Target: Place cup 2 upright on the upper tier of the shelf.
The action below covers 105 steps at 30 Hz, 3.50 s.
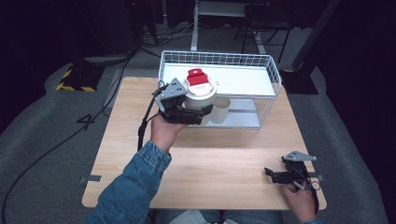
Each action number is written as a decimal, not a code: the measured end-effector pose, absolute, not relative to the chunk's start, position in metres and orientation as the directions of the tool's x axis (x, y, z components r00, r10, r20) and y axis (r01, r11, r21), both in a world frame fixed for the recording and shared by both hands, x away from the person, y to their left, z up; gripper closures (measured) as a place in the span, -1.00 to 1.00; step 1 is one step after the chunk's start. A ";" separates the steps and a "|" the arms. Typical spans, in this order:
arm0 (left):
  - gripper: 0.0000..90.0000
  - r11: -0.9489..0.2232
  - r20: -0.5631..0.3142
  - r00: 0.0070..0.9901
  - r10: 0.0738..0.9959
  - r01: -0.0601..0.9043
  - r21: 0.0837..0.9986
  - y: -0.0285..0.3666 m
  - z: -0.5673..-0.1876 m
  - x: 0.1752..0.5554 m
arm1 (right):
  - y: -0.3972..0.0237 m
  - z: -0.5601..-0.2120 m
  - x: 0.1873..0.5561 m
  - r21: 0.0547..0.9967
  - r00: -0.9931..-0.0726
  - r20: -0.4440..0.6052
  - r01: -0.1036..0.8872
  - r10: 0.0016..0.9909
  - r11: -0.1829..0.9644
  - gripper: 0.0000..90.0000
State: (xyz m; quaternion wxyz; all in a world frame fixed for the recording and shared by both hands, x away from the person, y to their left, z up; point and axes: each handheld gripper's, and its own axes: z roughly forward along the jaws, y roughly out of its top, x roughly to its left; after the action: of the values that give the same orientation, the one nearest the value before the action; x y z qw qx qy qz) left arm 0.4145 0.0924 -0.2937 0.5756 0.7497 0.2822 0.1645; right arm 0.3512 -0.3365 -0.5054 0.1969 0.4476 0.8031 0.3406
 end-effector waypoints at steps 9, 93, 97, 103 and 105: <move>-0.72 -0.164 -0.077 0.762 0.642 0.235 0.958 0.084 -0.278 0.433 | -0.336 -0.505 0.351 0.724 -0.522 -0.011 0.584 0.853 0.367 -0.85; -0.72 -0.117 -0.083 0.622 0.778 0.273 0.955 0.011 -0.286 0.564 | -0.335 -0.505 0.351 0.724 -0.521 -0.005 0.586 0.853 0.363 -0.84; -0.72 -0.145 -0.042 0.624 0.781 0.247 0.958 0.008 -0.287 0.561 | -0.335 -0.505 0.351 0.724 -0.522 -0.006 0.586 0.853 0.363 -0.84; -0.72 -0.139 -0.052 0.624 0.780 0.254 0.957 0.009 -0.287 0.561 | -0.335 -0.505 0.351 0.725 -0.521 -0.006 0.585 0.853 0.363 -0.84; -0.73 -0.134 -0.060 0.625 0.779 0.258 0.957 0.009 -0.288 0.562 | -0.335 -0.505 0.351 0.725 -0.521 -0.006 0.585 0.854 0.362 -0.84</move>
State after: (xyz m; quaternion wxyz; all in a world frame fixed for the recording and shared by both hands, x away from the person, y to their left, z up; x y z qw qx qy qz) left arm 0.5619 0.0092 -0.2876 0.5493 0.7145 0.3627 0.2371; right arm 0.3510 -0.3346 -0.5053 0.1955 0.4487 0.8019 0.3428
